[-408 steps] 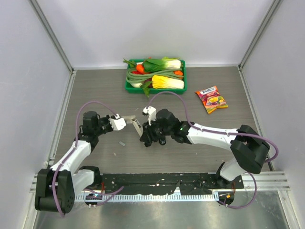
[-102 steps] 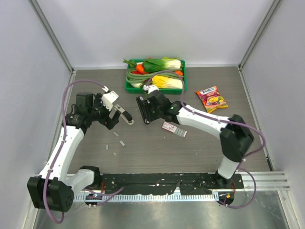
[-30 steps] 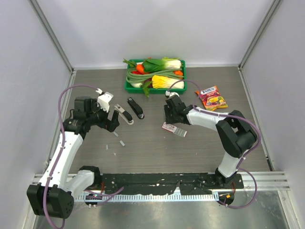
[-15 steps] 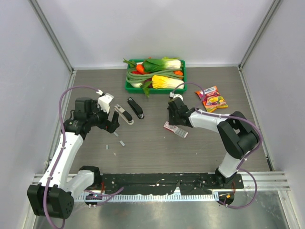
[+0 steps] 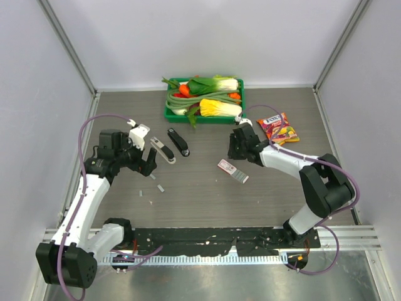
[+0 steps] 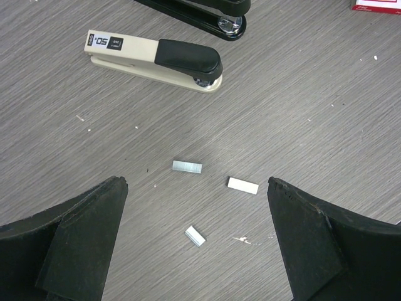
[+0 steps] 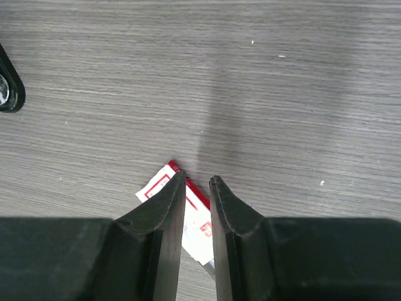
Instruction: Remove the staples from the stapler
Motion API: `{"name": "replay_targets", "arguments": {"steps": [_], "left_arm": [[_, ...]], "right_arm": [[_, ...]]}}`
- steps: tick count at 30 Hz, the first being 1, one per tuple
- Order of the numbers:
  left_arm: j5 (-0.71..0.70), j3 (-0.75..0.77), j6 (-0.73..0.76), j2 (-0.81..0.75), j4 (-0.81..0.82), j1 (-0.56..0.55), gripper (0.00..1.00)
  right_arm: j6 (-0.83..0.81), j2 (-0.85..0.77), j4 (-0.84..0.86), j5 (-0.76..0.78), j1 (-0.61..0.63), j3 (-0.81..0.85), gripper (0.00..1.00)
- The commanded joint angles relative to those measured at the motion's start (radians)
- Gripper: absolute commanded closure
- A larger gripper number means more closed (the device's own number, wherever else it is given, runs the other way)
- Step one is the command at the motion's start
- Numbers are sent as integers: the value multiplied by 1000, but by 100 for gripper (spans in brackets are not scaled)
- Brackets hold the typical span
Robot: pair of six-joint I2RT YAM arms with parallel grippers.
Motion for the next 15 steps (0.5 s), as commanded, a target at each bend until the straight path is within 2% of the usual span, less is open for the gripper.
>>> {"name": "replay_targets", "arguments": {"steps": [1,6,15], "left_arm": [[1,-2,18,-17,18,4,0],[1,1,21,-17,15,4,0],[2,-3,27,-17,12,4,0]], "right_arm": [[19,-38,19,6,-7,-10,74],[28,-7,28,20,-21,-31,80],[28,42,40,12,-24,-34,86]]}}
